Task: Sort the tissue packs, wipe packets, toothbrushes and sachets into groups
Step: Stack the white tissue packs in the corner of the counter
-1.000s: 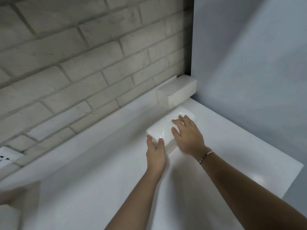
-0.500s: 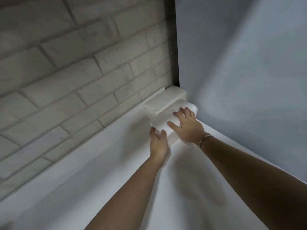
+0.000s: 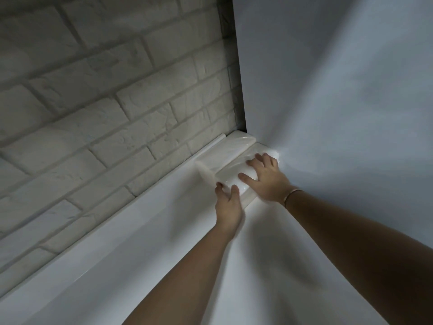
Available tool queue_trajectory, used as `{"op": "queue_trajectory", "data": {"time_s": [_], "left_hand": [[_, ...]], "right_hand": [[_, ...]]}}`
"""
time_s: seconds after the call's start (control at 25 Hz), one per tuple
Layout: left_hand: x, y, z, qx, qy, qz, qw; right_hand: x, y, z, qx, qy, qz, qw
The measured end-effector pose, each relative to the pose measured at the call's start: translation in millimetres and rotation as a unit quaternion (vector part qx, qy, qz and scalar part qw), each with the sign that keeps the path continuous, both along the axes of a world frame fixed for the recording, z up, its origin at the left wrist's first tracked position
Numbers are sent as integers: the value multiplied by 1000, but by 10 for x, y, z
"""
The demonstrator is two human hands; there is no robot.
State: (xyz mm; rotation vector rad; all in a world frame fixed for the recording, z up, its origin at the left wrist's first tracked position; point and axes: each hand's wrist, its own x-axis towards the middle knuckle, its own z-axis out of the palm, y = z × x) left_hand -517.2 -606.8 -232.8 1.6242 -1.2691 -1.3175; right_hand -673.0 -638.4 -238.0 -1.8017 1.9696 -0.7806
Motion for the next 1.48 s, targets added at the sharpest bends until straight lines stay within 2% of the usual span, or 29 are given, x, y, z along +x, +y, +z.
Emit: {"op": "queue_trajectory", "data": {"time_s": [0.12, 0.2, 0.28, 0.36, 0.4, 0.48, 0.56, 0.76, 0.92, 1.0, 1.12, 1.36, 1.48], "left_hand": [[91, -13, -29, 38, 66, 4, 997], [201, -36, 20, 57, 134, -2, 989], [327, -44, 112, 77, 154, -24, 985], [426, -21, 174, 79, 142, -17, 987], [480, 20, 188, 70, 128, 1, 989], [592, 131, 196, 43, 113, 27, 992], [709, 304, 214, 21, 107, 29, 994], [1068, 1009, 325, -20, 163, 57, 985], [1579, 1771, 189, -29, 157, 113, 981], [1850, 2124, 138, -25, 166, 160, 973], [2247, 2620, 72, -16, 175, 215, 961], [3120, 3441, 71, -17, 142, 212, 967], [3551, 3737, 142, -34, 139, 229, 963]], "right_hand": [[9, -7, 47, 25, -6, -4, 1000], [9, -49, 183, 93, 32, -3, 995], [17, -99, 388, 153, 81, -3, 985], [7, -134, 509, 166, 81, 4, 983], [15, -105, 517, 142, 59, 4, 988], [37, 44, 462, 26, -7, -23, 999], [125, 296, 413, -59, -63, -55, 995], [628, 1060, 357, -67, -183, -72, 978], [1122, 1755, 270, -42, -306, -101, 946], [1395, 2076, 273, -17, -335, -106, 936], [1848, 2550, 286, 21, -342, -67, 937], [2842, 3277, 217, 112, -277, 41, 953], [3393, 3493, 327, 123, -252, 83, 956]]}}
